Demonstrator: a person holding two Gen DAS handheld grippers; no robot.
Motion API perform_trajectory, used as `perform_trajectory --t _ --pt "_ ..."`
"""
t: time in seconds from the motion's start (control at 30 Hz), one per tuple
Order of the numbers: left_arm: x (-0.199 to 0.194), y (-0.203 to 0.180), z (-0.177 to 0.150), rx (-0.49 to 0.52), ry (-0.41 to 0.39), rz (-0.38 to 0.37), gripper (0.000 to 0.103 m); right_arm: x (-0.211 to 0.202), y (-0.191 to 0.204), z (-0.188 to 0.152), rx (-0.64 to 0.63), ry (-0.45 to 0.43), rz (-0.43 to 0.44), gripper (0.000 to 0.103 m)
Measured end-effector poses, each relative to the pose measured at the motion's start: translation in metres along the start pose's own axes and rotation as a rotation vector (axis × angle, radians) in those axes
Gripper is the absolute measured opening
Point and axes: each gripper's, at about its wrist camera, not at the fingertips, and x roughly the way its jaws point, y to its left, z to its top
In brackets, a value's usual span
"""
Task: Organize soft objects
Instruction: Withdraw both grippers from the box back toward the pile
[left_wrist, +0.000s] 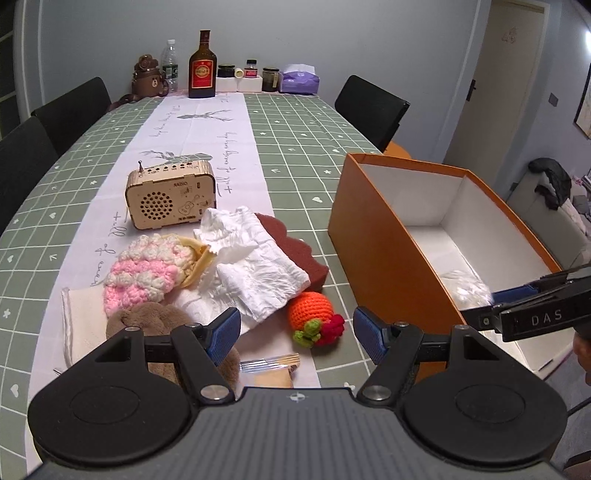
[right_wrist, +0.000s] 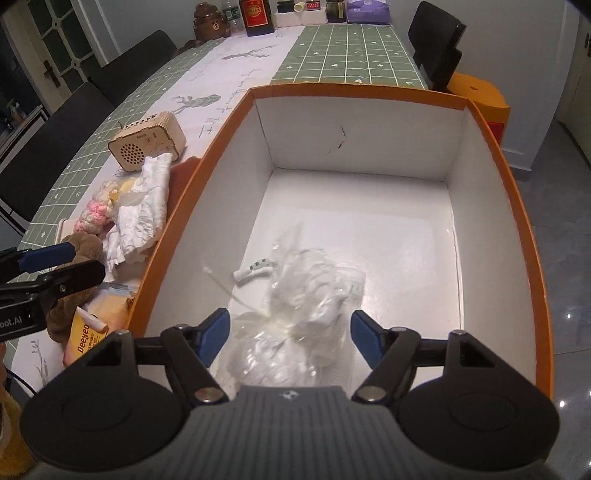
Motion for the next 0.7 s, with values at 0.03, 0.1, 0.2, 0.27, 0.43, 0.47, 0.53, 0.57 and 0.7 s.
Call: perform_trajectory --t 0.03,0.1,0.2,0.27,0.43,0.47,0.53,0.57,0.7 --pt "-0.001 0.001 -0.001 -0.001 -0.004 -0.001 0.082 -0.002 0.002 0.000 -0.012 -0.011 -0.013 0.079" --pt "-0.003 0.002 -0.003 -0.004 -0.010 0.007 0.083 -0.007 0.006 -0.001 -0.032 -0.034 -0.035 0.088" --pt "-0.007 0.007 -0.005 -0.018 -0.014 0.012 0.083 -0.017 0.008 -0.002 -0.031 -0.067 -0.054 0.089" --pt "-0.010 0.011 -0.007 -0.024 -0.021 0.017 0.083 -0.025 0.011 -0.002 -0.039 -0.095 -0.074 0.091" --pt "-0.022 0.023 -0.010 -0.037 -0.046 0.042 0.084 -0.052 0.029 -0.001 -0.088 -0.223 -0.102 0.094" --pt "-0.025 0.026 -0.011 -0.041 -0.051 0.051 0.084 -0.058 0.033 -0.001 -0.089 -0.254 -0.101 0.094" --pt "-0.032 0.032 -0.013 -0.043 -0.061 0.074 0.084 -0.073 0.045 -0.003 -0.079 -0.354 -0.108 0.094" --pt "-0.035 0.036 -0.013 -0.043 -0.067 0.086 0.084 -0.079 0.050 -0.003 -0.083 -0.389 -0.107 0.095" --pt "-0.048 0.049 -0.019 -0.064 -0.088 0.127 0.084 -0.095 0.074 -0.005 -0.111 -0.472 -0.062 0.095"
